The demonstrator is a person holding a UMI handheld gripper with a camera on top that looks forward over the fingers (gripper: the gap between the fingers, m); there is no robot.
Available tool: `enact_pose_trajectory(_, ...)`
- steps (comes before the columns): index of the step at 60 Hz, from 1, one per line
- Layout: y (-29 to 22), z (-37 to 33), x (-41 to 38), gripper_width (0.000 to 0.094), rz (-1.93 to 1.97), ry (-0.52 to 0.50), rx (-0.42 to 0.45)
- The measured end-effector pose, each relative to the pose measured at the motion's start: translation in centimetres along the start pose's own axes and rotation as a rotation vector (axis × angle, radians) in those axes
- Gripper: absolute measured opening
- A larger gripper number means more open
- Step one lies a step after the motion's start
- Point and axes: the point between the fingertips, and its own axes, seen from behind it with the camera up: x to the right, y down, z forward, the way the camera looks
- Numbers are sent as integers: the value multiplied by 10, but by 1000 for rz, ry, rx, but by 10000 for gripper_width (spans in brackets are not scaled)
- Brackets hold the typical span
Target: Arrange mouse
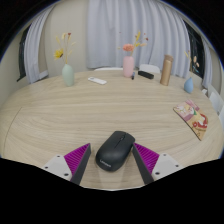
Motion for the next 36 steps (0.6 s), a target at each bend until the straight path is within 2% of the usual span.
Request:
enact_pose_trajectory(5, -8, 10, -6, 858, -15, -14, 3)
enact_pose_trajectory(10, -14, 16, -13, 792, -33, -36, 5)
enact_pose_trajectory(14, -18, 20, -18, 647, -52, -55, 6)
enact_pose_trajectory(17, -21, 22, -20, 494, -60, -61, 7)
enact_pose_trajectory(36, -26, 11, -23, 373, -42, -92, -25)
